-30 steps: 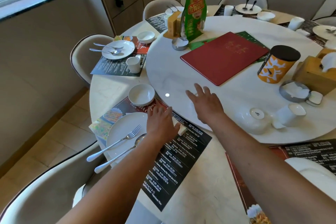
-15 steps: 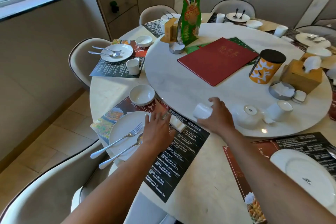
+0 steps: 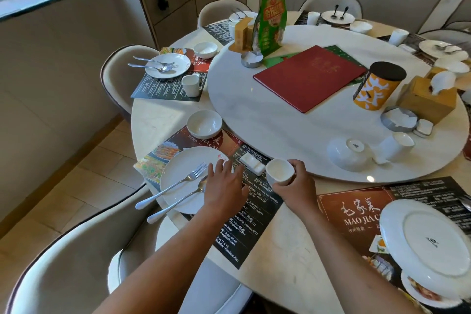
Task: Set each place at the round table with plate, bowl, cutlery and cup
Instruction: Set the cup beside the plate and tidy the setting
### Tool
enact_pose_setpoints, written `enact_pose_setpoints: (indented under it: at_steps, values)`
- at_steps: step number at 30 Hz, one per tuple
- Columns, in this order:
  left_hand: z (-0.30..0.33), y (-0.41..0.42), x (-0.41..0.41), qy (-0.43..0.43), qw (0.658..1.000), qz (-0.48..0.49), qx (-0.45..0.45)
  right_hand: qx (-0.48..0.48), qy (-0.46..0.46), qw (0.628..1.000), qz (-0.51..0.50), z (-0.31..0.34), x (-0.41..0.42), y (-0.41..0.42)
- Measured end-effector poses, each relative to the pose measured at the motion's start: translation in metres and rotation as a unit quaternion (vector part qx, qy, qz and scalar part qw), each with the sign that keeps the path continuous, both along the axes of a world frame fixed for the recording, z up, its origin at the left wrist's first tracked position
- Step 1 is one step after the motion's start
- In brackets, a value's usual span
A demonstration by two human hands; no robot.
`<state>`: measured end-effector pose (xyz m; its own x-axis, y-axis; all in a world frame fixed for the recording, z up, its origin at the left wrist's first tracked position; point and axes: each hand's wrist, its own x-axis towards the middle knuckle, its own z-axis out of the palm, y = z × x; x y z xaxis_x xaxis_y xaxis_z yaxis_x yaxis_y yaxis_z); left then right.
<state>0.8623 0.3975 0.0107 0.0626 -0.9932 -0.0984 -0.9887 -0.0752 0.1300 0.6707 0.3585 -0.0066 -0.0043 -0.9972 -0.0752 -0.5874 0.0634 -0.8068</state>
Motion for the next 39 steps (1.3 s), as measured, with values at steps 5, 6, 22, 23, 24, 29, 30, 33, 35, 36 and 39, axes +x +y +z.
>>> enact_pose_setpoints:
  at_steps: [5,6,22,23,24,29,30,33,35,36,39]
  values:
    - [0.001,0.000,0.000,-0.004,1.000,0.006,0.011,0.006,-0.016,0.999,0.032,0.004,0.005,-0.005]
    - [0.001,0.000,0.000,-0.005,1.000,0.007,0.010,0.005,-0.018,0.999,0.035,0.004,0.004,-0.005]
    - [0.015,0.023,-0.012,-0.017,0.999,0.019,-0.021,-0.015,0.060,0.996,0.058,0.012,-0.008,0.019]
    - [0.017,0.028,-0.013,-0.016,0.999,0.015,-0.025,-0.034,0.092,0.993,0.060,0.015,-0.010,0.025]
    - [0.019,0.033,-0.014,-0.013,0.999,0.009,-0.030,-0.052,0.126,0.989,0.064,0.017,-0.013,0.032]
    - [0.028,0.064,-0.027,0.003,0.999,-0.021,-0.038,-0.112,0.244,0.961,0.060,0.027,-0.032,0.078]
    - [0.030,0.071,-0.032,0.006,0.999,-0.028,-0.041,-0.115,0.257,0.958,0.053,0.028,-0.035,0.089]
    - [0.032,0.095,-0.052,0.020,0.997,-0.045,-0.054,-0.087,0.275,0.957,0.032,0.029,-0.051,0.123]
    - [0.032,0.112,-0.069,0.023,0.997,-0.060,-0.052,-0.081,0.293,0.953,0.020,0.030,-0.065,0.146]
    - [0.032,0.119,-0.079,0.019,0.996,-0.074,-0.048,-0.079,0.298,0.951,0.011,0.031,-0.073,0.157]
    - [0.035,0.134,-0.111,-0.001,0.991,-0.125,-0.047,-0.077,0.319,0.944,-0.022,0.034,-0.099,0.184]
